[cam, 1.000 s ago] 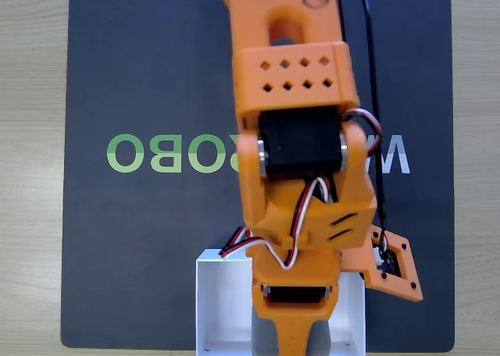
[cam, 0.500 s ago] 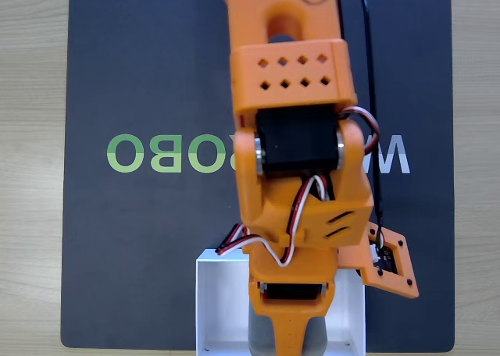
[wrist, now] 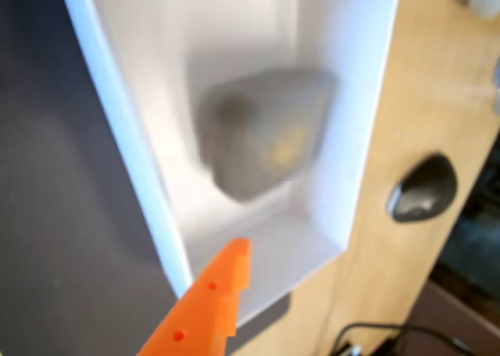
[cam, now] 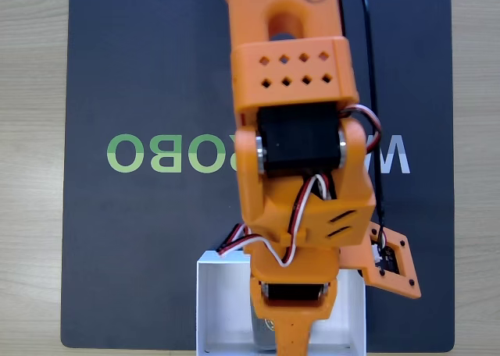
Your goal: Grab the usb to bin
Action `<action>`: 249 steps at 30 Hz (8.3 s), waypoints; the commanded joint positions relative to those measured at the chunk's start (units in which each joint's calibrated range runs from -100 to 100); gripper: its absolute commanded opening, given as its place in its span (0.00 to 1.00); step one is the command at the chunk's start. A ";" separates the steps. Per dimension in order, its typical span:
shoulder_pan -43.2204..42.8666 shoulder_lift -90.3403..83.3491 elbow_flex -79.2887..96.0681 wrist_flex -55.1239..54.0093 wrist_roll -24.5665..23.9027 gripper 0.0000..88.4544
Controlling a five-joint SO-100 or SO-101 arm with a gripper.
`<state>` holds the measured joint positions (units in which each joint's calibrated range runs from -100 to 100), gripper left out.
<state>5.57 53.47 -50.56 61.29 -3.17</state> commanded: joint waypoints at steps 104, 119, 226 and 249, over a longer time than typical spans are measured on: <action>1.25 -152.54 141.35 12.78 4.43 0.15; 2.68 -152.54 142.25 12.52 4.22 0.16; 2.76 -152.54 142.25 12.52 4.22 0.16; 2.76 -152.54 142.25 12.52 4.22 0.16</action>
<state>7.87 -99.26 91.69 73.88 1.18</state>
